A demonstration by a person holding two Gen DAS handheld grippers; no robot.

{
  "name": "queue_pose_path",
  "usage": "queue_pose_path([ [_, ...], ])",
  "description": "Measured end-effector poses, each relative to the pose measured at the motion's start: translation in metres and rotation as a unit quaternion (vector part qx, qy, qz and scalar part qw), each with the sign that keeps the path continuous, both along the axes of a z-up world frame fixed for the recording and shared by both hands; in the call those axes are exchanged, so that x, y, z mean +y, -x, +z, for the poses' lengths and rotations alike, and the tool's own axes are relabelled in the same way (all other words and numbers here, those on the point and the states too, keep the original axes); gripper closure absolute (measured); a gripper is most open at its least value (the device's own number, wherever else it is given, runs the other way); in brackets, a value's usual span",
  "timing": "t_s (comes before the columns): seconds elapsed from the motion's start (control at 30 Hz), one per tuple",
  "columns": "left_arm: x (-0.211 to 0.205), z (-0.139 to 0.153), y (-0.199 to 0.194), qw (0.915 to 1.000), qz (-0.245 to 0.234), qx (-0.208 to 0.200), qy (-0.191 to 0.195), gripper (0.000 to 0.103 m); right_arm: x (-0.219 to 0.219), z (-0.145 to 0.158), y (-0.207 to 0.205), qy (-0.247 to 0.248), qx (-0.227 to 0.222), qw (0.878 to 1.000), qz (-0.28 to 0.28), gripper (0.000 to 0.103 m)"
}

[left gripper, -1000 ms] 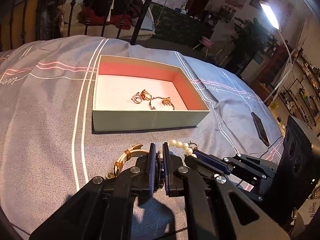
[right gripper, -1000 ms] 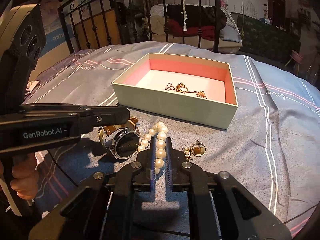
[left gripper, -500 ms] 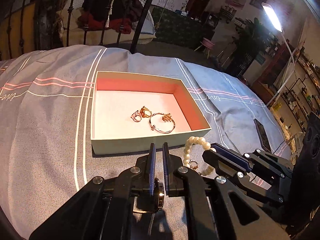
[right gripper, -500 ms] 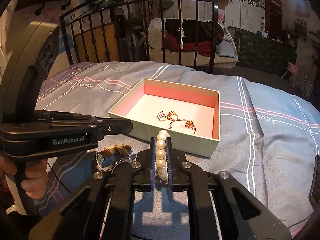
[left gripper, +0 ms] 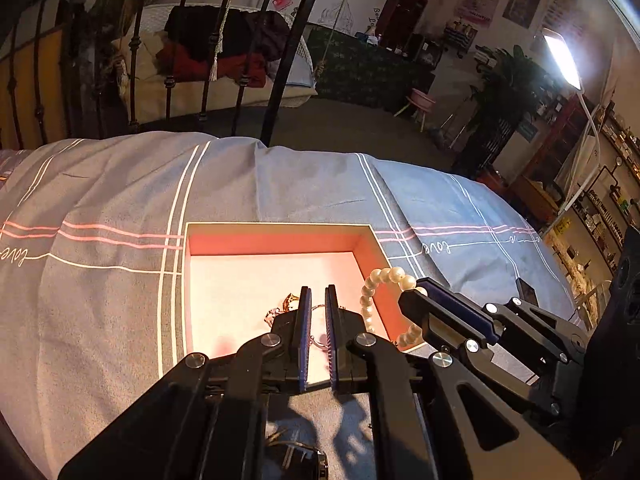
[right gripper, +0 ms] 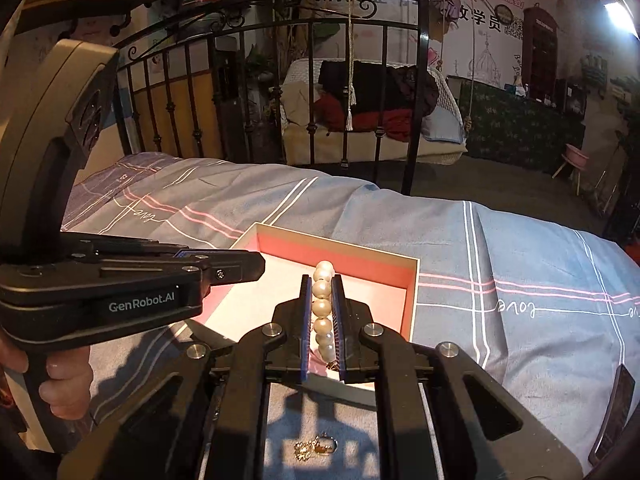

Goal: Organize jewelry
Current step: 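Carry the pearl bracelet into the box with the right tool and open it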

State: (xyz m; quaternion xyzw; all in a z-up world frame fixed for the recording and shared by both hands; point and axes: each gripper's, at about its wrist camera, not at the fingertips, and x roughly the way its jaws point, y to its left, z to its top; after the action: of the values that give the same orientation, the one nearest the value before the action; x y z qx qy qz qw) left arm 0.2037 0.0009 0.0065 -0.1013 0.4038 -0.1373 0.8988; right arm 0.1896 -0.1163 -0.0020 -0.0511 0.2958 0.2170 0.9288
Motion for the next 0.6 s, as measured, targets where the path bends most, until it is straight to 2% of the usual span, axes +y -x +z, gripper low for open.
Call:
queue_pose_path([
  [0.3, -0.010, -0.019, -0.025, 0.9994, 0.003, 0.020, -0.029, 0.096, 0.006, -0.026, -0.033, 0.000, 0.028, 1.000, -0.006, 0.093],
  [0.6, -0.006, -0.033, -0.034, 0.9988, 0.016, 0.037, -0.029, 0.096, 0.010, -0.047, -0.048, 0.006, 0.057, 0.998, -0.008, 0.093],
])
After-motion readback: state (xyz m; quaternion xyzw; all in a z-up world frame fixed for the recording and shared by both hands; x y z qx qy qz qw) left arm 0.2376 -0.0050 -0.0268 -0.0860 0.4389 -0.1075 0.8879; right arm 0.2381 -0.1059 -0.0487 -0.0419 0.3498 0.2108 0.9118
